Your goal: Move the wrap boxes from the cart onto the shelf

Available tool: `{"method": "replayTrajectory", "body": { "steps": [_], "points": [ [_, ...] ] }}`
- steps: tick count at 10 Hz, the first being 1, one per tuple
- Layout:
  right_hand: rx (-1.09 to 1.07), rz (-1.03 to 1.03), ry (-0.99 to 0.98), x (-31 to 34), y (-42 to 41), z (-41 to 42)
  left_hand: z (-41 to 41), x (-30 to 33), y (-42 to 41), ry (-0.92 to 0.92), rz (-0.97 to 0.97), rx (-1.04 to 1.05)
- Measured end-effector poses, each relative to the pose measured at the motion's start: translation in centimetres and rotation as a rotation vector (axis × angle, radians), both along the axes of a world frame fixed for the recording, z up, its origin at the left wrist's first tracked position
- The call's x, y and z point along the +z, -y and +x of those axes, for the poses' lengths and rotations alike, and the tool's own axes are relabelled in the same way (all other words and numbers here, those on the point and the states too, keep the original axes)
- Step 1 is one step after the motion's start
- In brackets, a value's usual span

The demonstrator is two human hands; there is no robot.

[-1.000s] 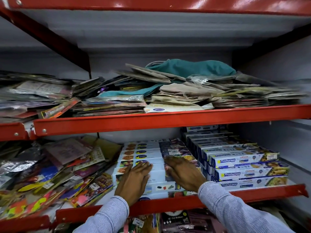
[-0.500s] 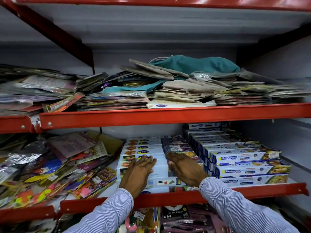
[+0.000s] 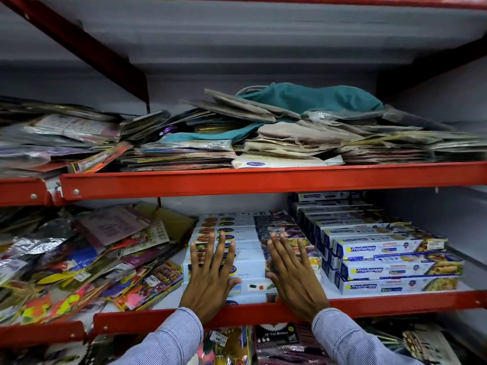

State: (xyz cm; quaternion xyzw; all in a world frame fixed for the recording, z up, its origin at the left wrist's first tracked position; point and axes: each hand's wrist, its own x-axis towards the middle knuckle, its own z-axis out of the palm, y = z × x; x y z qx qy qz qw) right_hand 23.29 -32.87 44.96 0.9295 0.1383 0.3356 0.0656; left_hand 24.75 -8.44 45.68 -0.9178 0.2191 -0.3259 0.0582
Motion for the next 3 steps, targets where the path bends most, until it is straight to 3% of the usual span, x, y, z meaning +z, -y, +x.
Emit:
{"method": "replayTrajectory", "body": {
  "steps": [3],
  "points": [
    [0.004,0.051,0.032,0.9,-0.5,-1.4,-0.3,0.2,-0.2,0.062,-0.008,-0.017]
  ]
}}
